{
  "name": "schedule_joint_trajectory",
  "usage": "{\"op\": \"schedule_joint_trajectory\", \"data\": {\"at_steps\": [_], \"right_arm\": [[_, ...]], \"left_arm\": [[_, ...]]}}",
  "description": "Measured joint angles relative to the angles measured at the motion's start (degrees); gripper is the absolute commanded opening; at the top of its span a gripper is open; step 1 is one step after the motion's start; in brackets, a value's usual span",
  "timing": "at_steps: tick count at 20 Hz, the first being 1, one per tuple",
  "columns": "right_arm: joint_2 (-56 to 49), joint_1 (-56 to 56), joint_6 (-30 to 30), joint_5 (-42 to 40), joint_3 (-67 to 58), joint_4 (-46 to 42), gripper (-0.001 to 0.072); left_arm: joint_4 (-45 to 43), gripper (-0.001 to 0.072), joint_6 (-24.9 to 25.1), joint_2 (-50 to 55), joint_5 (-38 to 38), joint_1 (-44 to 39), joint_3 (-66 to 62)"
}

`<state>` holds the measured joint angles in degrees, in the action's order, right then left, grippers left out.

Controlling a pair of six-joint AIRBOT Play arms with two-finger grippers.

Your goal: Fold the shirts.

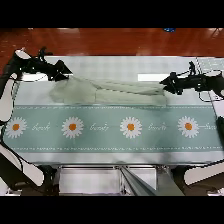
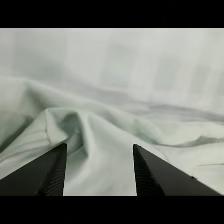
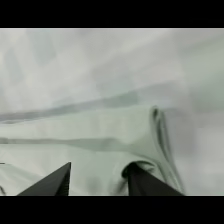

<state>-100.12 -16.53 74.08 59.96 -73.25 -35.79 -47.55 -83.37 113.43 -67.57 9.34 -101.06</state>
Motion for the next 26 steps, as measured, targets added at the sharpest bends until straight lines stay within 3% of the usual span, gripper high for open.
{"op": "schedule_joint_trajectory", "data": {"at_steps": [3, 6, 9, 13, 17, 22, 23, 24, 25, 26], "right_arm": [[2.75, -3.3, 0.02, 4.61, -1.81, -0.55, 0.0415], [8.83, -8.2, 1.11, 8.57, -1.95, -6.56, 0.0415], [15.39, -11.15, 4.37, 6.14, 3.08, -14.51, 0.0415], [18.14, -10.32, 5.35, -0.04, 12.85, -14.93, 0.0416], [14.32, -6.99, 3.93, -3.82, 16.46, -11.17, 0.0418], [7.17, -2.47, 2.23, -4.33, 14.1, -4.79, 0.0412], [5.79, -1.14, 1.97, -4.07, 12.96, -3.98, 0.0331], [4.52, 0.2, 1.92, -4.17, 11.85, -3.34, 0.0145], [3.37, 1.66, 1.7, -4.35, 10.58, -3.41, 0.0025], [2.71, 2.95, 1.4, -4.35, 9.29, -3.28, 0.0024]], "left_arm": [[-2.34, 0.0503, -1.18, -0.33, -5.55, 3.45, -5.68], [-10.34, 0.0503, -3.3, -4.7, -12.22, 8.39, -9.16], [-17.29, 0.0503, -4.61, -13.6, -12.68, 12.15, -5.57], [-19.85, 0.0503, -4.9, -30.86, -2.58, 11.5, 14.29], [-18.6, 0.0503, -4.42, -46.34, 8.57, 6.21, 36.96], [-17.0, 0.0503, -4.26, -52.85, 14.43, -0.92, 49.05], [-16.59, 0.0502, -4.28, -53.13, 15.89, -2.16, 49.86], [-15.82, 0.0501, -4.26, -53.16, 16.9, -3.32, 50.45], [-15.32, 0.0486, -4.28, -53.09, 17.75, -4.35, 50.88], [-14.49, 0.0277, -4.31, -52.85, 18.93, -5.31, 51.19]]}}
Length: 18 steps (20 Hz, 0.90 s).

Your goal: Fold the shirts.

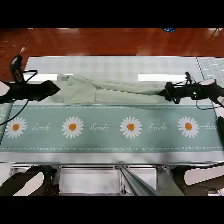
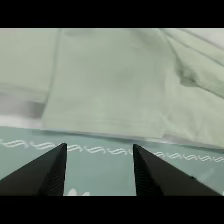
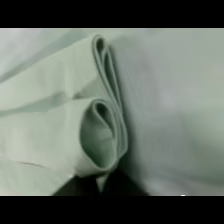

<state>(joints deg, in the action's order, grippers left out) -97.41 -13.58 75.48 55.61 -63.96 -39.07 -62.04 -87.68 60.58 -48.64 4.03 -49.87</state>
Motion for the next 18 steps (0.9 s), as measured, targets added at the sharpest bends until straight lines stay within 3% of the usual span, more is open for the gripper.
{"op": "schedule_joint_trajectory", "data": {"at_steps": [1, 4, 9, 14, 18], "right_arm": [[-0.33, 1.18, -0.57, -0.07, -1.42, 0.46, 0.0023], [2.08, 2.56, -1.29, 2.1, -4.28, 0.35, 0.0023], [16.74, 2.99, 1.97, 7.74, -2.84, -11.02, 0.0023], [38.58, 3.04, 4.57, 11.39, 5.29, -15.37, 0.0023], [51.71, 3.04, 7.23, 15.47, 9.2, -16.35, 0.0023]], "left_arm": [[0.52, 0.0011, 0.0, 0.37, 0.83, -0.85, 0.22], [2.71, 0.0018, 0.42, 1.46, 2.01, -2.89, 0.37], [7.06, 0.0017, 3.85, 6.1, 2.93, -10.23, -3.43], [8.74, 0.0017, 4.59, 19.74, 2.4, -23.54, -16.63], [9.11, 0.0017, 3.15, 34.16, -2.43, -34.67, -31.85]]}}
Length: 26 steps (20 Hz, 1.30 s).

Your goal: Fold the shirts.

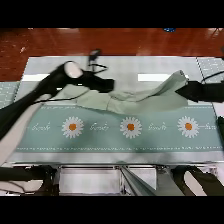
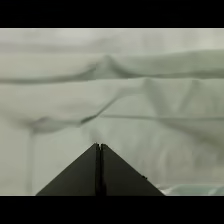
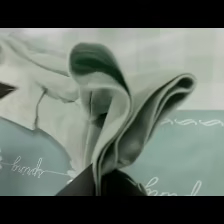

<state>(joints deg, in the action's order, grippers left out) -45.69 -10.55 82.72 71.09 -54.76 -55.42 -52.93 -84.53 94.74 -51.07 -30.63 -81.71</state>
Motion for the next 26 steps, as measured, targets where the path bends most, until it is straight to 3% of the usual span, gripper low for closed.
{"op": "schedule_joint_trajectory", "data": {"at_steps": [6, 11, 18, 26], "right_arm": [[7.87, 0.0, 2.03, 1.99, 1.25, 1.46, 0.0023], [9.05, 0.0, 2.27, 1.7, 1.42, 2.91, 0.0024], [5.53, 4.48, 1.29, -2.23, 0.94, 7.87, 0.0023], [-24.94, 26.38, 0.7, -16.22, -16.76, 12.04, 0.0024]], "left_arm": [[3.65, 0.0018, -3.19, 15.47, -6.91, -11.96, -14.23], [8.66, 0.0018, -3.34, 19.3, -9.25, -13.79, -17.42], [4.66, 0.0018, -3.06, 8.66, -17.16, 6.45, -16.48], [-1.11, 0.0018, 3.02, -31.76, -14.25, 32.35, 15.32]]}}
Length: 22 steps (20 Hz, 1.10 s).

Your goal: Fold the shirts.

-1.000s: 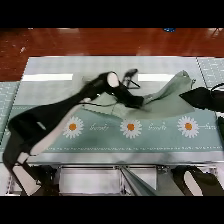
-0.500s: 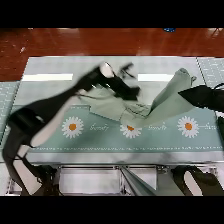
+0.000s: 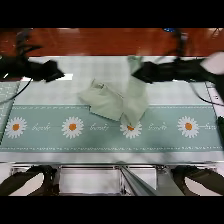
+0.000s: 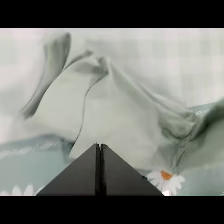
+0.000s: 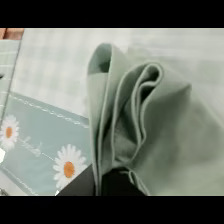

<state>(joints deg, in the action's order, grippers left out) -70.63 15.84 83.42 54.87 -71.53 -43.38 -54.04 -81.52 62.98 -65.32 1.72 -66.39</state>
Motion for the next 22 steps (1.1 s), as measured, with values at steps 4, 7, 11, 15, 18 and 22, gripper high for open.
{"op": "schedule_joint_trajectory", "data": {"at_steps": [4, 7, 11, 15, 18, 22], "right_arm": [[-17.16, 6.99, -0.04, -2.91, -11.23, 3.34, 0.0024], [-27.36, 10.21, 0.13, -3.65, -18.58, 4.63, 0.0028], [-36.46, 12.52, 0.46, -4.02, -25.16, 7.82, 0.0415], [-38.47, 12.39, -1.27, 0.96, -27.39, 11.39, 0.0408], [-33.33, 6.45, 0.26, 9.14, -27.96, 8.31, 0.0408], [-17.31, -2.93, 5.14, 19.98, -24.63, -9.9, 0.0409]], "left_arm": [[-0.39, 0.0018, 0.96, -15.56, 2.27, 3.78, 16.31], [0.33, 0.0018, 1.16, -20.83, 3.32, 4.59, 24.52], [1.36, 0.0018, 1.36, -22.58, 5.16, 4.9, 30.01], [2.25, 0.0018, 1.38, -21.57, 10.56, 5.22, 31.01], [2.69, 0.0018, 1.36, -20.92, 13.53, 7.02, 27.98], [3.04, 0.0018, 1.36, -20.65, 14.51, 9.88, 23.37]]}}
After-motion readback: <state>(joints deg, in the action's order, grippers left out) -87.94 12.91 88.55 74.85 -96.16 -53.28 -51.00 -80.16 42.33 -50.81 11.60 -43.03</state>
